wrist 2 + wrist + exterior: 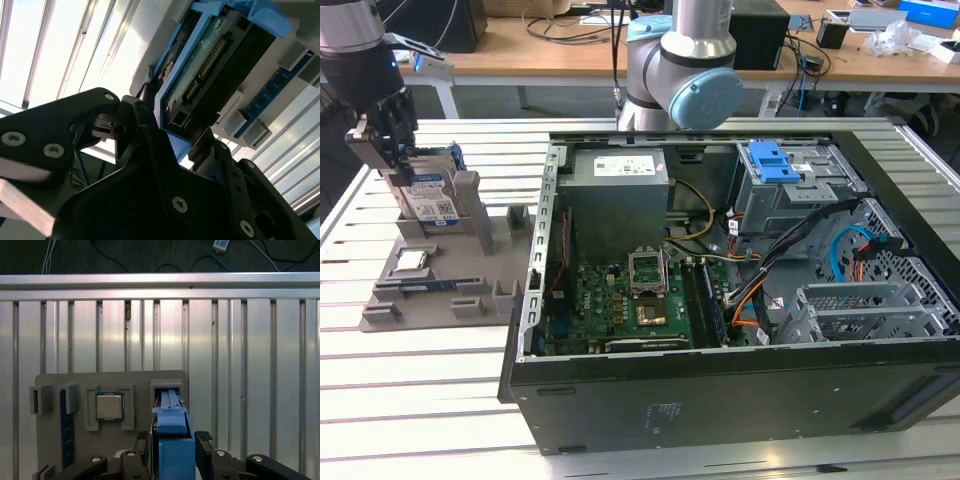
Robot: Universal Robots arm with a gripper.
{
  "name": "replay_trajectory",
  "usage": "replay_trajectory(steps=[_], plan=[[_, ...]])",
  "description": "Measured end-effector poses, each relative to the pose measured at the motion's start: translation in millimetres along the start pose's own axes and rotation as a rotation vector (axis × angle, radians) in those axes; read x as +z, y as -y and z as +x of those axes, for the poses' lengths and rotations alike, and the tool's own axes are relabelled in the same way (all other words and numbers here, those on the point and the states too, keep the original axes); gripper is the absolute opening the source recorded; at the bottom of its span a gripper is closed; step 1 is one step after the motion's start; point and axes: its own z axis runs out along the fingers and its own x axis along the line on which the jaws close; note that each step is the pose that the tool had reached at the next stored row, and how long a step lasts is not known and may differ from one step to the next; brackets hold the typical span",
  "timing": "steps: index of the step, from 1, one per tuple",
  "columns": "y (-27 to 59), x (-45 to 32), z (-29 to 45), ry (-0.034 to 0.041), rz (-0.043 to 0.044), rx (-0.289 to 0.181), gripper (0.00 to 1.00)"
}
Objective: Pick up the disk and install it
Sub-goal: 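Pick up the disk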
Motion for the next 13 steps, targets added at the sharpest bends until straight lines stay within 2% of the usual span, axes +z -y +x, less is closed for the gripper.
replay_trajectory(steps=[1, 2, 3, 13], plan=[[0.0, 0.0, 0.0, 0.0, 0.0, 0.0, 0.53], [0.0, 0.0, 0.0, -0.0001, 0.0, 0.0, 0.4], [0.0, 0.1, 0.0, 0.0, -0.0001, 0.0, 0.36], [0.0, 0.8, 0.0, 0.0, -0.0001, 0.0, 0.36]])
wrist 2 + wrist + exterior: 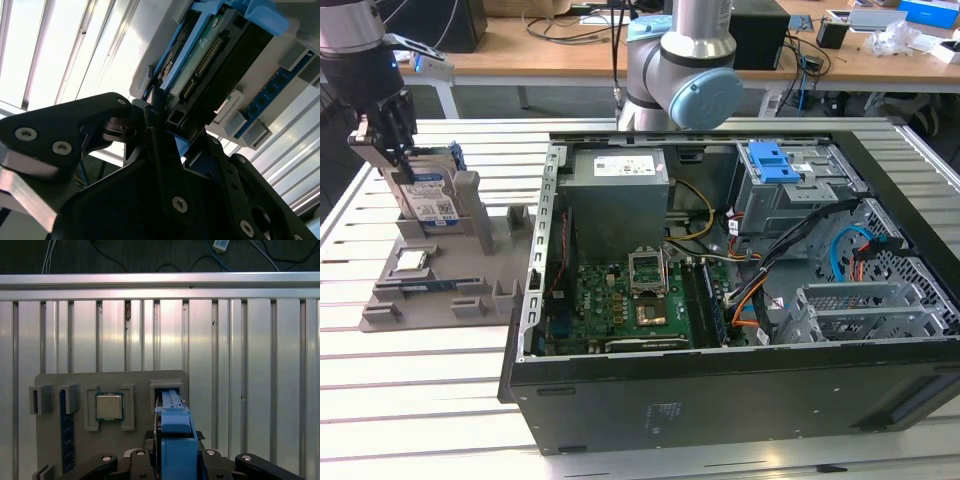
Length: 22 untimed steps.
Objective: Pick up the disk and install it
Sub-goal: 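Pick up the disk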
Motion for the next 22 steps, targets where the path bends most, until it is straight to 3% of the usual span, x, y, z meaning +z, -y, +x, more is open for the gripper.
replay_trajectory(steps=[8, 22], plan=[[0.1, -0.7, 0.0, 0.0001, 0.0006, 0.0, 0.36], [-0.2, -17.2, 0.6, -0.0001, 0.0001, 0.0, 0.36]])
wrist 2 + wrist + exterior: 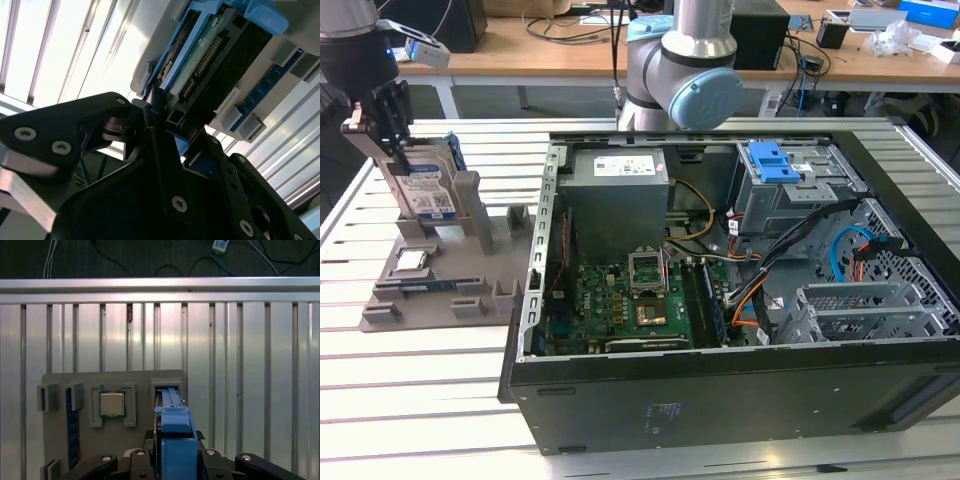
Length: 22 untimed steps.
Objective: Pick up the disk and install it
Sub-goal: 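Pick up the disk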
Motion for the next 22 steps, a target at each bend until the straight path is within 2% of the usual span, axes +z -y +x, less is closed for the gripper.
replay_trajectory(steps=[4, 5, 7, 16, 22], plan=[[-0.1, -4.4, 0.1, 0.0, -0.0001, 0.0, 0.36], [-0.3, -20.1, 0.5, 0.0, 0.0001, 0.0, 0.36], [-0.5, -35.2, 0.8, 0.0001, 0.0, 0.0, 0.36], [-0.6, -45.4, 0.8, 0.0, 0.0, 0.0, 0.36], [-0.8, -55.7, 0.6, 0.0, 0.0001, 0.0, 0.36]])
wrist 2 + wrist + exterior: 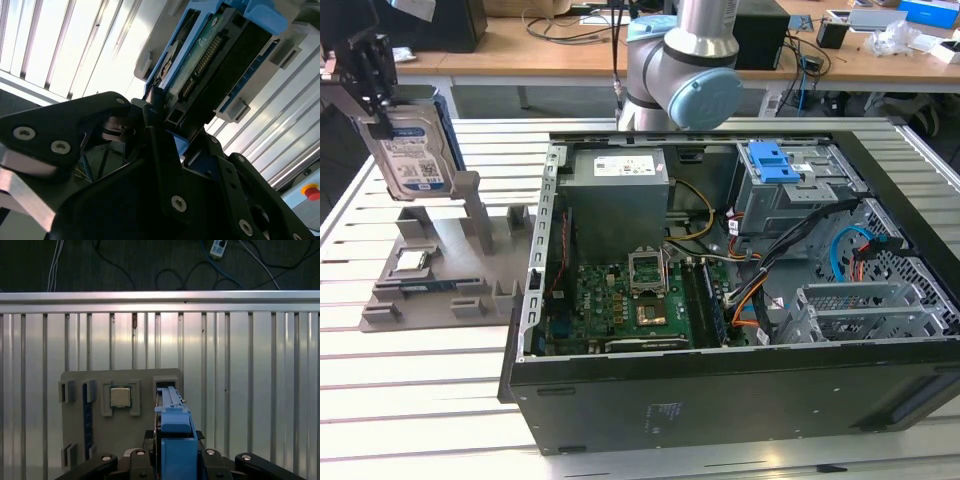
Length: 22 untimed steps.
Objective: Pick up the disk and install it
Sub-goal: 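Pick up the disk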
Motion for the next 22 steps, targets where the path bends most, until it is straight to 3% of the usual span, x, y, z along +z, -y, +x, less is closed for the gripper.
replay_trajectory(steps=[22], plan=[[-0.3, -22.7, 0.1, 0.0001, 0.0, 0.0, 0.36]])
